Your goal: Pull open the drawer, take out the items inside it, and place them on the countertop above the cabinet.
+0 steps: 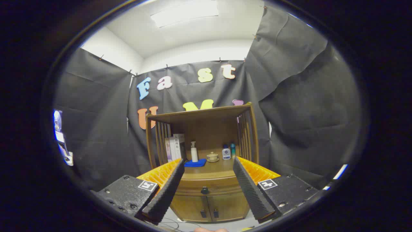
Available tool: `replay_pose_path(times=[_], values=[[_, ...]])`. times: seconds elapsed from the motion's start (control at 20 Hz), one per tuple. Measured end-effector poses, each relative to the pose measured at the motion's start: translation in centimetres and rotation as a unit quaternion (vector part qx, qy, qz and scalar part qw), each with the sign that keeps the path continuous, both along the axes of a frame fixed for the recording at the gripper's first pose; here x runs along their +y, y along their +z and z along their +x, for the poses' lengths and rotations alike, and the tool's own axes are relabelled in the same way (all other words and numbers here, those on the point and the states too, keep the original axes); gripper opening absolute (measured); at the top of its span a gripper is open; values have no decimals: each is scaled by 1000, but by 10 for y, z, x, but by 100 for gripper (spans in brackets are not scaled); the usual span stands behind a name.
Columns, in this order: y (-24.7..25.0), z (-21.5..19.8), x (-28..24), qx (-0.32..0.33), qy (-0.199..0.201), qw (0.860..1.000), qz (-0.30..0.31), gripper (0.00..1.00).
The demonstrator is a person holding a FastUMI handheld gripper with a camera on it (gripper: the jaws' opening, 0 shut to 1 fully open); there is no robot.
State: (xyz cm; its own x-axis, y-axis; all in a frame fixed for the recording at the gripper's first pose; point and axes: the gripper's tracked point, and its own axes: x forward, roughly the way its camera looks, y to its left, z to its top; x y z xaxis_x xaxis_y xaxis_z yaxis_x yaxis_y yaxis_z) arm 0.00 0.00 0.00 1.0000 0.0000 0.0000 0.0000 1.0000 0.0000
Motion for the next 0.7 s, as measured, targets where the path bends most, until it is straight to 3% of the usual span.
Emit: replay_pose_path(times=[0.7], values=[[-12,30,10,-1,7,1000,-15,99]])
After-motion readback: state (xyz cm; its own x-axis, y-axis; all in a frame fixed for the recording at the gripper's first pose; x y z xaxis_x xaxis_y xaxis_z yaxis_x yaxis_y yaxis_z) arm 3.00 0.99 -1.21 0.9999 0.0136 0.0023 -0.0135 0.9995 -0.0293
